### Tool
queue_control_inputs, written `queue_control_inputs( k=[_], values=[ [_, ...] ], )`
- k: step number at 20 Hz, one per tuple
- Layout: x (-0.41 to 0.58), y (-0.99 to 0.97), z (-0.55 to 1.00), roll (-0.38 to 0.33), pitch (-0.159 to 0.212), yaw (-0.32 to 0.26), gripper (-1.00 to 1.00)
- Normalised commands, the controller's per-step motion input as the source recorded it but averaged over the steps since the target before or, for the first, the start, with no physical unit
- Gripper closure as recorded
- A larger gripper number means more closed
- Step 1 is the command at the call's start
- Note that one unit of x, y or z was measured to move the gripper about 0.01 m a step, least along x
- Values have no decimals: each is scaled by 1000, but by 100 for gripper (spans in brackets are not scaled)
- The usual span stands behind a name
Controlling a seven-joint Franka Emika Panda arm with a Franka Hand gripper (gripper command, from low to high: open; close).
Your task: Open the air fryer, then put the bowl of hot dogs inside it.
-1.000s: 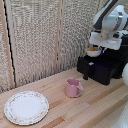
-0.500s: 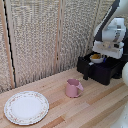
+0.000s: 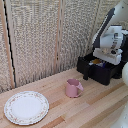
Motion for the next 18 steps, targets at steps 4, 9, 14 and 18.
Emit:
queue_control_inputs(
  k=[4,9,14,18],
  values=[
    [0,21,99,1,0,-69,-100],
    [6,57,437,3,-4,-27,-100],
    [87,50,862,0,0,-8,-100],
    [110,-5,963,-8,5,-1,-100]
  ],
)
